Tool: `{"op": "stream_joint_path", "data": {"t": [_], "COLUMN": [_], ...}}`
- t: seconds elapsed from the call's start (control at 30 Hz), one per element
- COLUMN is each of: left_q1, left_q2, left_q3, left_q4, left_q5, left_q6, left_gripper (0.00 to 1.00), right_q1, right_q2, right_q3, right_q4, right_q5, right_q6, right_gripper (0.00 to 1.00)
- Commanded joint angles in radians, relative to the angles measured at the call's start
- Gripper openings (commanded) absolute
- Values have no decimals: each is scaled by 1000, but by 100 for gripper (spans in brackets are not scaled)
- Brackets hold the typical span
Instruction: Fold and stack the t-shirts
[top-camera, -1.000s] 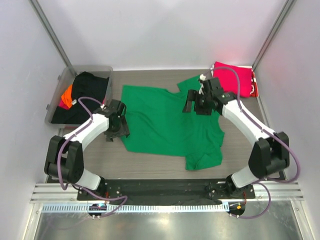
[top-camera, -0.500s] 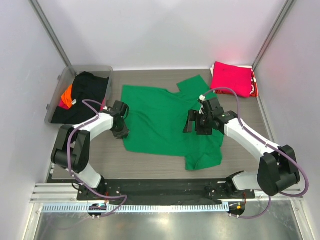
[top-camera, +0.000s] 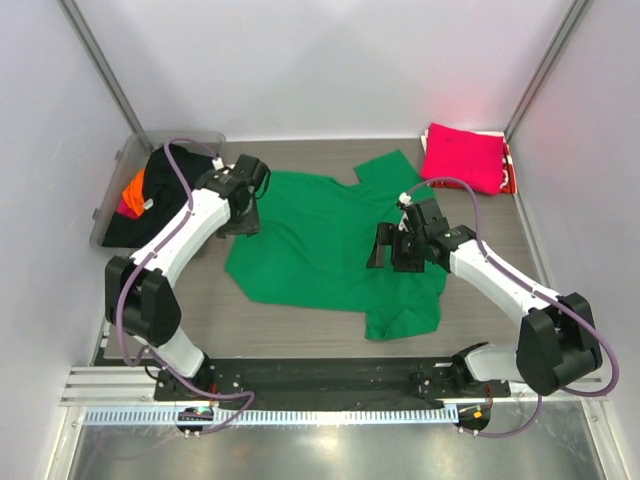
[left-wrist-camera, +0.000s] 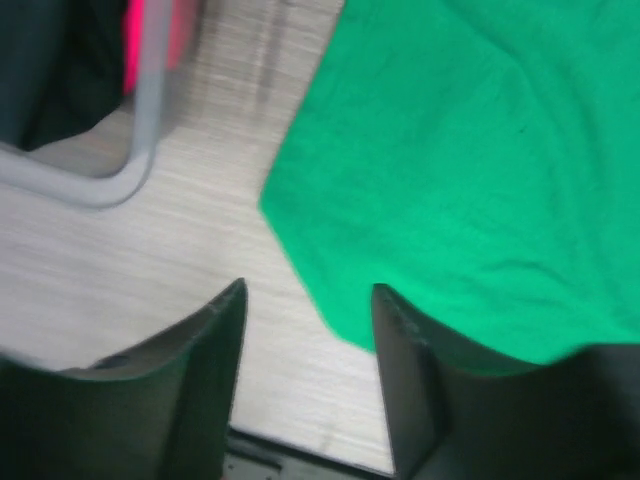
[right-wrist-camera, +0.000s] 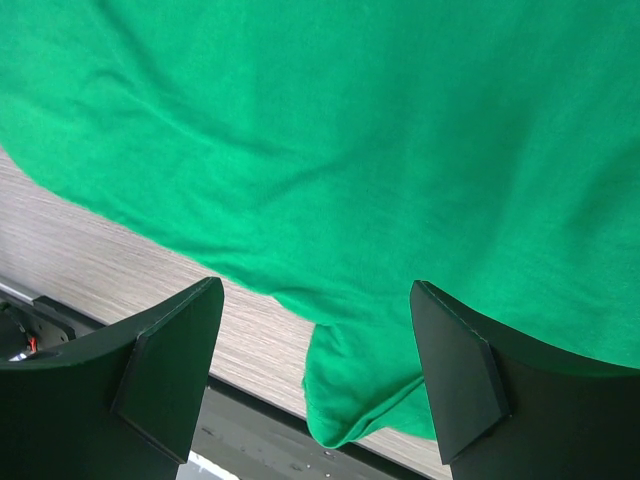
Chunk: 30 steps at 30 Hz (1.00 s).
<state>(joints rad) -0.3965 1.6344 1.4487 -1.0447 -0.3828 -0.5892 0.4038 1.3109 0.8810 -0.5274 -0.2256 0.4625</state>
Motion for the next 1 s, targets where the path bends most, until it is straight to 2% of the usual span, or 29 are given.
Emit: {"op": "stream_joint_path", "data": {"t": [0.0, 0.07, 0.13, 0.17, 0.2, 0.3, 0.5, 0.63, 0.73, 0.83, 0.87, 0.93, 0.97], "left_q1": [-65, -74, -68, -62, -55, -38, -7, 33, 39, 42, 42, 44, 44], "left_q2": [-22, -33, -74, -131, -163, -237, -234, -187, -116, -68, -62, -56, -57], "left_q3": [12, -31, -149, -195, -287, -429, -576, -619, -619, -620, -620, -613, -593], "left_q4": [-161, -152, -72, -37, 42, 149, 429, 534, 552, 561, 563, 558, 551], "left_q5": [-146, -148, -117, -40, -1, 90, 159, 197, 193, 188, 186, 186, 186], "left_q6": [63, 23, -26, -41, -56, -110, -138, -170, -178, -184, -185, -184, -182], "left_gripper": [60, 63, 66, 66, 66, 65, 64, 63, 59, 49, 40, 31, 22], "right_q1": [3, 0, 1, 1, 1, 1, 0, 0, 1, 1, 1, 1, 0], "right_q2": [-10, -2, -7, -19, -25, -38, -36, -38, -35, -29, -29, -24, -19], "right_q3": [-11, -8, -7, -8, -11, -23, -27, -24, -25, -28, -28, -28, -25], "right_q4": [46, 49, 49, 47, 47, 44, 41, 41, 37, 33, 32, 30, 32], "right_q5": [-21, -32, -34, -31, -29, -32, -37, -37, -31, -27, -26, -23, -21], "right_q6": [-10, -5, -5, -4, -4, -5, -4, -8, -18, -21, -22, -25, -25], "right_gripper": [81, 81, 81, 81, 81, 81, 81, 81, 81, 81, 81, 81, 81]}}
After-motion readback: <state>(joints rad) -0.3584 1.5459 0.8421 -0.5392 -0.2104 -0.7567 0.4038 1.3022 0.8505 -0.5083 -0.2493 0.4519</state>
